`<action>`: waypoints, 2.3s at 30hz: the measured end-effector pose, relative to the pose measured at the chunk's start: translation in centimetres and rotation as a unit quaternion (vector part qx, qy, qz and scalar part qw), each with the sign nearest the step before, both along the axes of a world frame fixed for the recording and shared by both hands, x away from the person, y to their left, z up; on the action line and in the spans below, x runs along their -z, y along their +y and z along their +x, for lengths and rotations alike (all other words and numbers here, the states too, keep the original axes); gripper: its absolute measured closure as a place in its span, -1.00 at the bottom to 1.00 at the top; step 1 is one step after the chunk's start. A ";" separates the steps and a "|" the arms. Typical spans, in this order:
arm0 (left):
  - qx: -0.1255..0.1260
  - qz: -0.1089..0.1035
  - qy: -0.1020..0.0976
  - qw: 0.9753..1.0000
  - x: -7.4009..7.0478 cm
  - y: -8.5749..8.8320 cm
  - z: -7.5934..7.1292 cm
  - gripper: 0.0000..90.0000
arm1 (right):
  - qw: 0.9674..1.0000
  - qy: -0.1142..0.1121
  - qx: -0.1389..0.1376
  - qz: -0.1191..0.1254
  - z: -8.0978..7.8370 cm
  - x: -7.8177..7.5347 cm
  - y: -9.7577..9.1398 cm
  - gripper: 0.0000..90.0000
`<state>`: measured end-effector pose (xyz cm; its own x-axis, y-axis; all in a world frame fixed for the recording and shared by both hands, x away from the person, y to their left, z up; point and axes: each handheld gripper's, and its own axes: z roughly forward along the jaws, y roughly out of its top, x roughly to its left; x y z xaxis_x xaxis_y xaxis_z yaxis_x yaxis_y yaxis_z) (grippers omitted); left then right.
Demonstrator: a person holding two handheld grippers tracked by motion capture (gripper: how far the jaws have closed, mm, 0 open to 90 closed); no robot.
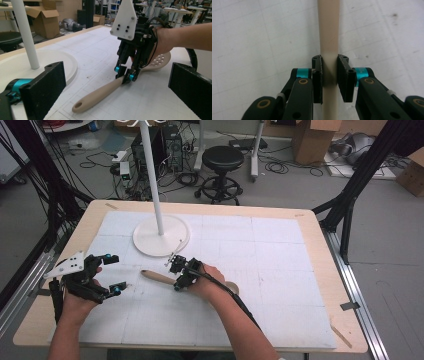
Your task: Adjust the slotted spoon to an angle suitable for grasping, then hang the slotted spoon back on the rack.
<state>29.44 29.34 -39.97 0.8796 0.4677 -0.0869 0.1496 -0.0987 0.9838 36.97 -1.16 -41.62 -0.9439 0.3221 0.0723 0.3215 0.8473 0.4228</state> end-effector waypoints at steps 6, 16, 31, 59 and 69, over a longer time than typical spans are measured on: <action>0.000 -0.003 -0.002 1.000 0.0 0.1 0.1 -0.96 | 0.997 -0.010 0.025 0.076 0.3 -3.0 -2.8 0.69; 0.002 -0.004 -0.005 1.000 -0.1 0.1 0.1 -0.96 | 0.984 -0.038 0.049 0.170 0.1 -7.1 -7.3 0.69; 0.001 -0.005 -0.004 1.000 -0.2 0.0 0.0 -0.96 | 0.974 -0.054 0.063 0.210 -0.7 -9.2 -10.1 0.69; 0.000 -0.006 -0.005 1.000 -0.4 0.1 -0.2 -0.96 | 0.948 -0.101 0.075 0.291 2.2 -15.4 -11.9 0.69; 0.001 -0.008 -0.006 1.000 -0.4 0.2 -0.3 -0.96 | 0.945 -0.109 0.075 0.300 4.5 -17.7 -11.5 0.69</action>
